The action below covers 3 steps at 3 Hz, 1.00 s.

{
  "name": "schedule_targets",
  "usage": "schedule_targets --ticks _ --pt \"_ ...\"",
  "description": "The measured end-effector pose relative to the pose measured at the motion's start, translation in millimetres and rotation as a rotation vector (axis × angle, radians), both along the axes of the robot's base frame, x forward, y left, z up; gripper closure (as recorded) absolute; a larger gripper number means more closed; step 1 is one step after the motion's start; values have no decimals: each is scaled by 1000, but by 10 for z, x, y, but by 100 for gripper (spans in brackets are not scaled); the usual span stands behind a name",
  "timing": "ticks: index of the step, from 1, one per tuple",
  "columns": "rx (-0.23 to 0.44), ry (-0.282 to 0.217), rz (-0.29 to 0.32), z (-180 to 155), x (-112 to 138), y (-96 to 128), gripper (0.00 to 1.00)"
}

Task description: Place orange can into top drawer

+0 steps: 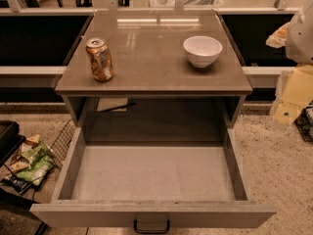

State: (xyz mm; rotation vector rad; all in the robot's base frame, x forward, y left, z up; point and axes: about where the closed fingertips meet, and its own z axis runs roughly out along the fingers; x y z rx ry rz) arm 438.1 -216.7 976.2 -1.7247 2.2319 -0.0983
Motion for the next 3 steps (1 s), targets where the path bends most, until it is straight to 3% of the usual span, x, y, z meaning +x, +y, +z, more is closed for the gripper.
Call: schedule_targets --ticks 1,2,3 --pt "7 -9 -1 12 24 8 0" --pt "116 -39 -2 -47 422 143 0" --pt "305 -63 -25 -234 925 401 0"
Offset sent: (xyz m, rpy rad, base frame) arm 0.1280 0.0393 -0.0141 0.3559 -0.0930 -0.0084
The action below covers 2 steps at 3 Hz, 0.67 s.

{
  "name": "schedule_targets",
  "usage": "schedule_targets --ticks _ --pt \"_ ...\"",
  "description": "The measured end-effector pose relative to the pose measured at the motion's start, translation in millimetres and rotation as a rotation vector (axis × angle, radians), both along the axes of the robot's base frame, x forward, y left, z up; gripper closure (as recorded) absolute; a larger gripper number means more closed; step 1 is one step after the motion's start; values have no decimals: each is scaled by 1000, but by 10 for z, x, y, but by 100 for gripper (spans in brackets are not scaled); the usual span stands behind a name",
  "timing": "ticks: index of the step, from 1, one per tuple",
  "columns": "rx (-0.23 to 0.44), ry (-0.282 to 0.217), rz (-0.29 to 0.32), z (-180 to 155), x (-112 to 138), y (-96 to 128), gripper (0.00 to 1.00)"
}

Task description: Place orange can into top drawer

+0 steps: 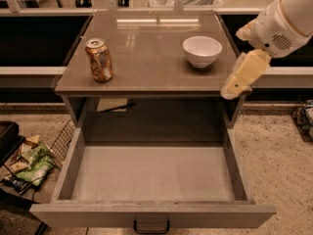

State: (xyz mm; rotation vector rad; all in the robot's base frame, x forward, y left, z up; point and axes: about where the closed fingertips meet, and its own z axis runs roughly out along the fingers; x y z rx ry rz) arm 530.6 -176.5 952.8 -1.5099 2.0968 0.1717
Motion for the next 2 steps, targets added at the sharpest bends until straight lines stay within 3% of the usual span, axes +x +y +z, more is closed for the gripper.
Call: schedule_targets --ticks 1,2 --pt "194 -74 -10 -54 472 368 0" --pt "351 -140 -31 -106 780 690 0"
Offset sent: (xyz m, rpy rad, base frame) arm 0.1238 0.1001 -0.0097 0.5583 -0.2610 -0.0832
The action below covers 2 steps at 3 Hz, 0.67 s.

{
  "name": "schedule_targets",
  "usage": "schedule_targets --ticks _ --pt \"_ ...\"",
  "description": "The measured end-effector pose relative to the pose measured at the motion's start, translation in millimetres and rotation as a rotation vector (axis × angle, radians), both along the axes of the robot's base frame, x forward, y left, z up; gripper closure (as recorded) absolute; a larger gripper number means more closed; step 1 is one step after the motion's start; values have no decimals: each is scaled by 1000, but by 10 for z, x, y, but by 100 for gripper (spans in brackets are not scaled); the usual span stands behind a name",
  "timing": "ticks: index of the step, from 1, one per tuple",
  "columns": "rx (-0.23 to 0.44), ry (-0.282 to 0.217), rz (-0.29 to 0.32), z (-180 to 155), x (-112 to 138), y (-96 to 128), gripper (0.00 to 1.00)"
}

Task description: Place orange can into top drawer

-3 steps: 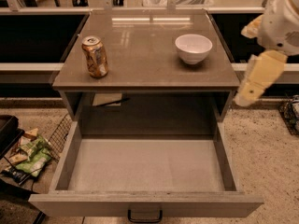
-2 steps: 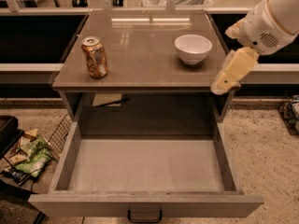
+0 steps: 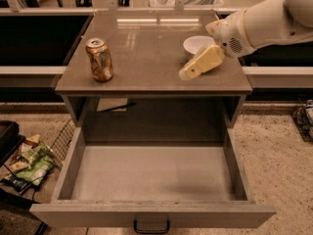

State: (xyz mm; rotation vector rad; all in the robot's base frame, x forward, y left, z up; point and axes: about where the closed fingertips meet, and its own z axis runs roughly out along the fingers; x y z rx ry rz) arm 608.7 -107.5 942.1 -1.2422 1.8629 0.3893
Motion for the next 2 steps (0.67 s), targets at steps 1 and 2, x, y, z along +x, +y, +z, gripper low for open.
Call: schedule_targets --ticks 1,2 --pt "163 -84 -52 -86 285 257 0" --pt "166 -118 -82 4 377 227 0"
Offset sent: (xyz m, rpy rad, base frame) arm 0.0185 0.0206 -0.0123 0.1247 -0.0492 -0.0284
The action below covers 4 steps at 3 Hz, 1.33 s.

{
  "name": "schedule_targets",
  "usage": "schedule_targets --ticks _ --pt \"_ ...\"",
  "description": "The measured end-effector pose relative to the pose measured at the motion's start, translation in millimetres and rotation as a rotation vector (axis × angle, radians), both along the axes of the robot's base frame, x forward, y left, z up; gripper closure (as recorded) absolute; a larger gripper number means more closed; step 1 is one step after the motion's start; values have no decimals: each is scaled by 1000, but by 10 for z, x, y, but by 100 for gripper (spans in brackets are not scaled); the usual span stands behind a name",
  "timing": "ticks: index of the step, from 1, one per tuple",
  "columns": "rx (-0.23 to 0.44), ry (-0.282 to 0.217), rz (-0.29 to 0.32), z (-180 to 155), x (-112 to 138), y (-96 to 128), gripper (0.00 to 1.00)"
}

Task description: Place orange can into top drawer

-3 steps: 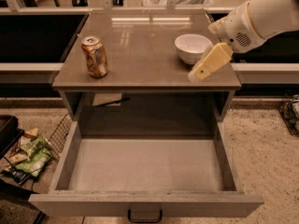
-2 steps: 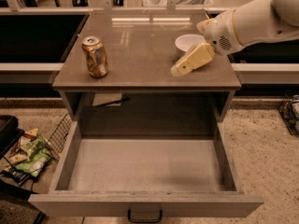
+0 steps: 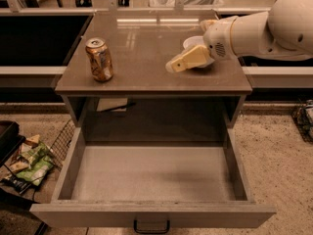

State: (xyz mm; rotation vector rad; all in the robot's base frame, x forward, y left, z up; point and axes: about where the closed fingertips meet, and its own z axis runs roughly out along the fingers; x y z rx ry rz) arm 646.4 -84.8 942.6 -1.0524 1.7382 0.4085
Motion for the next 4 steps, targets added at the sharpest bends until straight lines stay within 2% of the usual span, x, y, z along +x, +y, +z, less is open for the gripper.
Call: schedule_targets --ticks 1,2,3,4 --pt "105 18 112 -217 171 612 0" --pt "206 59 210 -441 303 1137 0" --pt "315 68 309 -539 434 1625 0" --pt "381 43 375 -497 506 1931 0"
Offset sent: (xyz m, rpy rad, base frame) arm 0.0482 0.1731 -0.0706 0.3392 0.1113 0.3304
